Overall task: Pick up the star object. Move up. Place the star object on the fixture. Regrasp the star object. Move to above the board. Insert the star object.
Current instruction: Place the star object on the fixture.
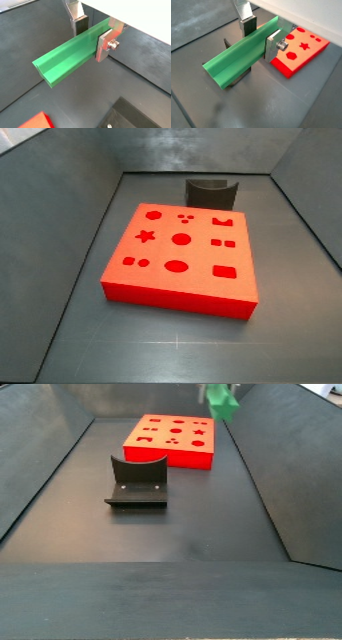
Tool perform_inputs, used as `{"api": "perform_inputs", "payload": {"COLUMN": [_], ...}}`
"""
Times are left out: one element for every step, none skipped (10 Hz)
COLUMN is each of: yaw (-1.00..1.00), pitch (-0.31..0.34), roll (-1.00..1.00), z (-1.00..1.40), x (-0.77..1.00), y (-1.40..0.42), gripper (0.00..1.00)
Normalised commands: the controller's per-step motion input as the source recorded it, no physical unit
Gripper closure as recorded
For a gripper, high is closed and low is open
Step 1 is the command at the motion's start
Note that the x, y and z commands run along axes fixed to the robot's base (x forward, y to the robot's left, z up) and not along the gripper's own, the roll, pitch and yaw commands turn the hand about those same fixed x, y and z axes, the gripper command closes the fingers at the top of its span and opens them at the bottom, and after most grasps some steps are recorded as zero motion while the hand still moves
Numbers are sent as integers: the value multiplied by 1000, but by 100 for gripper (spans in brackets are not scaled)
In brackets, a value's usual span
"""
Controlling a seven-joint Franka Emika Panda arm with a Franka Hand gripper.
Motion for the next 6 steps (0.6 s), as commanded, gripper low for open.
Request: {"api": "perform_inputs", "payload": {"yaw": [25,23,22,24,24,25], "pitch": [141,139,136,138,142,143], "roll": [-58,-59,-59,-59,-59,-58], "z": [156,133,110,101,78,70], "x": [1000,1000,1000,1000,1000,1000], "y": [-228,-197,-162,-146,-109,-99], "gripper": [100,100,100,100,100,100]}}
